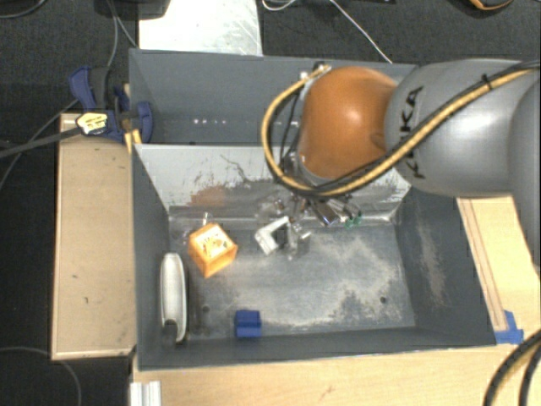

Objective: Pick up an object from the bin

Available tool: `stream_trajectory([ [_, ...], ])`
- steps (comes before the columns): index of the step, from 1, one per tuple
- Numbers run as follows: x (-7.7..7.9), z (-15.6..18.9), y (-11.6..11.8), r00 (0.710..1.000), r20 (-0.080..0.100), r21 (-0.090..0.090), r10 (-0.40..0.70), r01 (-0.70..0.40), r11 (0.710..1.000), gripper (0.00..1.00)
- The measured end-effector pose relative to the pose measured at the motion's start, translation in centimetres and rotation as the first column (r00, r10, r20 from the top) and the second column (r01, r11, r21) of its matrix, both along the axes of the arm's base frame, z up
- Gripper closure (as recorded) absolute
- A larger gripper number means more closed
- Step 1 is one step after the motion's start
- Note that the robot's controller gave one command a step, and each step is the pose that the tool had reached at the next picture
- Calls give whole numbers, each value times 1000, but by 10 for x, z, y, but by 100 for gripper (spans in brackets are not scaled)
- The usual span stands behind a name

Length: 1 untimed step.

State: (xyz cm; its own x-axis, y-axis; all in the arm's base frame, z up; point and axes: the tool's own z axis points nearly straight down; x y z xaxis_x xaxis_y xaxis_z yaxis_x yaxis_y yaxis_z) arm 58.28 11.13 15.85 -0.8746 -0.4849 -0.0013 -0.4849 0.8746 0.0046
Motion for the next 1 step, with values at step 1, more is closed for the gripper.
stream_trajectory([
  [1, -2, 55, 12, 1000, 9, 2, 12, -12, 1000, 100],
])
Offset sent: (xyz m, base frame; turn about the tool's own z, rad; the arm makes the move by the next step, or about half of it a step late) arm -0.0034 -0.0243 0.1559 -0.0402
